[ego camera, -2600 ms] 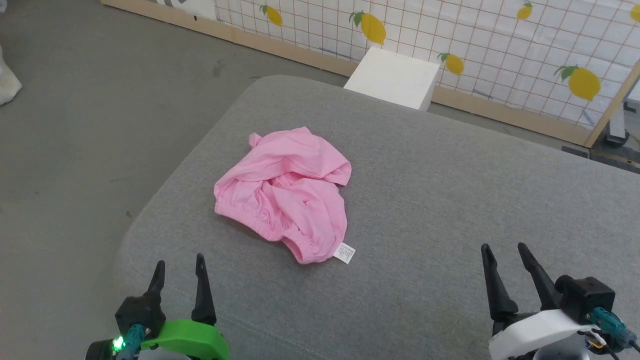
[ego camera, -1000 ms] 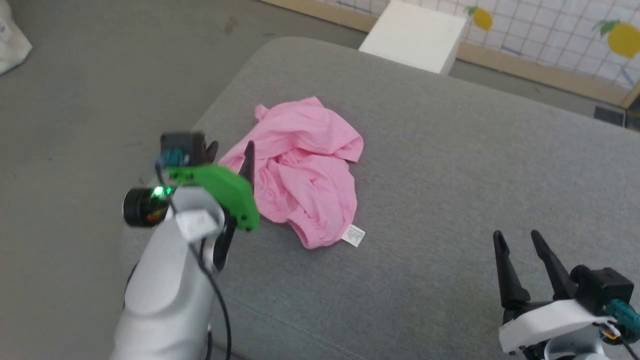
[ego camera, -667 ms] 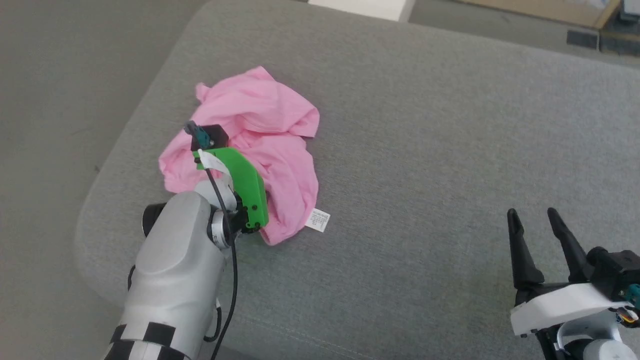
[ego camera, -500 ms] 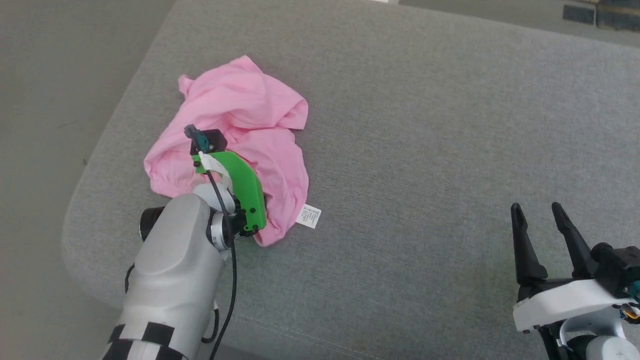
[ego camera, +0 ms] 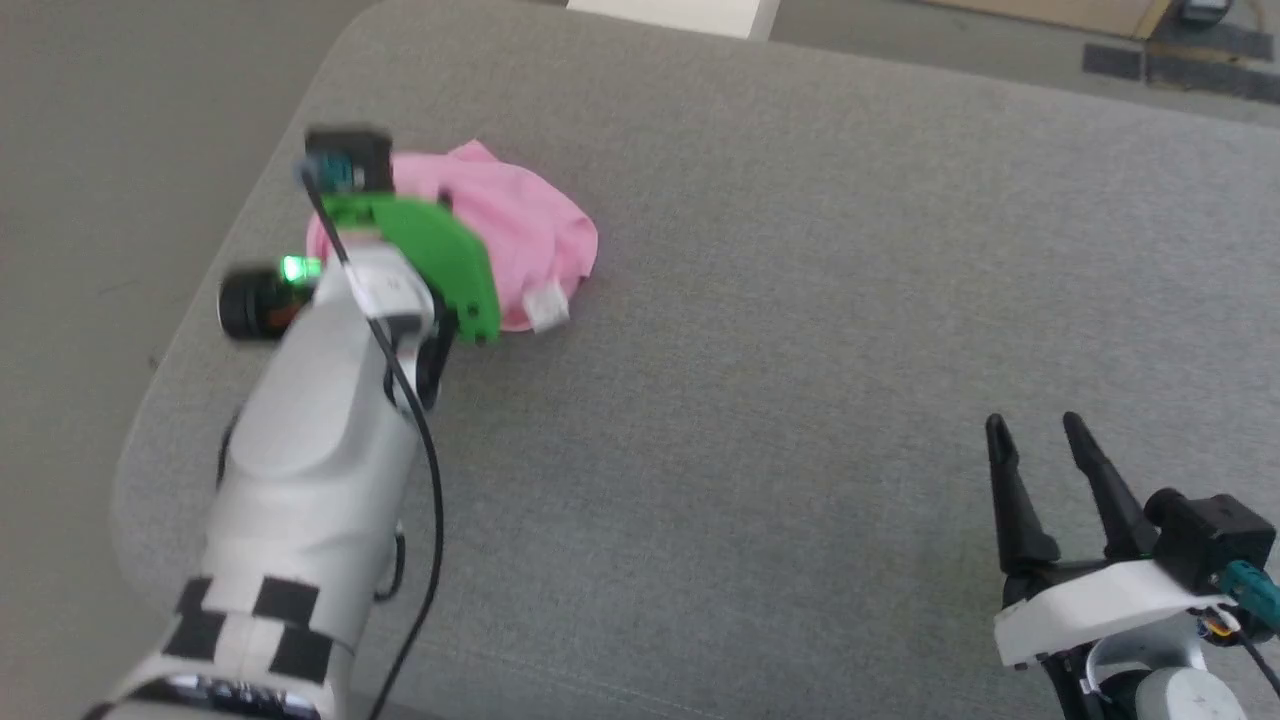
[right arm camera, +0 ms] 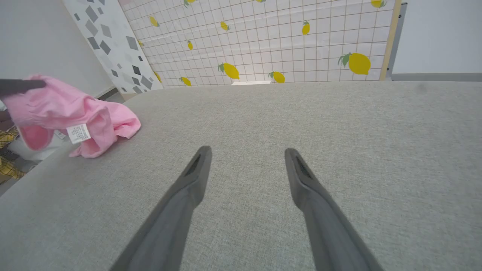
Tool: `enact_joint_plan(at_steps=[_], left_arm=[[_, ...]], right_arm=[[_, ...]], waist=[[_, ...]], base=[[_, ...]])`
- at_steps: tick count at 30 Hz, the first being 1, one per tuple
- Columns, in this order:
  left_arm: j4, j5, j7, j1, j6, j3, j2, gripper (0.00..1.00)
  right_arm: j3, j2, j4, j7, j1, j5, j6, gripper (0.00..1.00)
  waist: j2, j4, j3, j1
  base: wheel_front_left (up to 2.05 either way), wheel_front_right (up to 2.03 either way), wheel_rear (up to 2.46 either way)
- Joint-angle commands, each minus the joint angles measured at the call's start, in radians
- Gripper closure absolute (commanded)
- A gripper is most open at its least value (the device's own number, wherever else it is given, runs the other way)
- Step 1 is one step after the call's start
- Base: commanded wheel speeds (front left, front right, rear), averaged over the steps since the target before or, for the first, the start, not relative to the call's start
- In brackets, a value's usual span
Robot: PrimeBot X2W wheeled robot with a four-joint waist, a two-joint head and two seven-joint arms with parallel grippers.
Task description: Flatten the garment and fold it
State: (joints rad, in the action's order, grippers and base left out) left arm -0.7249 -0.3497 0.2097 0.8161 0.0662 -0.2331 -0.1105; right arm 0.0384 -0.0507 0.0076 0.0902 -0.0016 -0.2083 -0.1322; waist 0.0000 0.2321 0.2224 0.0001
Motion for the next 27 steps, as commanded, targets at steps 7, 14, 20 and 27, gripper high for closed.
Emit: enact_joint_plan(at_steps=[7, 14, 20, 27], left_arm=[[0.111, 0.01, -0.07, 0.183, -0.124, -0.07, 0.019, 1.0], [0.245, -0.095, -0.097, 0.214, -0.185, -0.214, 0.058, 1.0], [0.254, -0.176, -0.054, 0.1, -0.192, -0.359, 0.06, 1.0], [0.107, -0.162, 0.068, -0.089, -0.193, -0.507, 0.043, 1.0]], right_arm=[[-0.01, 0.001, 0.066, 0.045, -0.011, -0.046, 0.002, 0.0], [0.023, 0.001, 0.094, 0.068, 0.009, -0.054, 0.002, 0.0], [0.024, 0.001, 0.107, 0.085, -0.001, -0.066, 0.002, 0.0], [0.009, 0.001, 0.119, 0.096, -0.008, -0.081, 0.002, 0.0]], waist=[[0.0, -0.159, -0.112, -0.0001], [0.0, -0.251, -0.125, -0.0001], [0.0, -0.306, -0.106, -0.0001], [0.0, -0.342, -0.091, -0.0001]], base=[[0.0, 0.0, 0.0], [0.0, 0.0, 0.0], [0.0, 0.0, 0.0], [0.0, 0.0, 0.0]])
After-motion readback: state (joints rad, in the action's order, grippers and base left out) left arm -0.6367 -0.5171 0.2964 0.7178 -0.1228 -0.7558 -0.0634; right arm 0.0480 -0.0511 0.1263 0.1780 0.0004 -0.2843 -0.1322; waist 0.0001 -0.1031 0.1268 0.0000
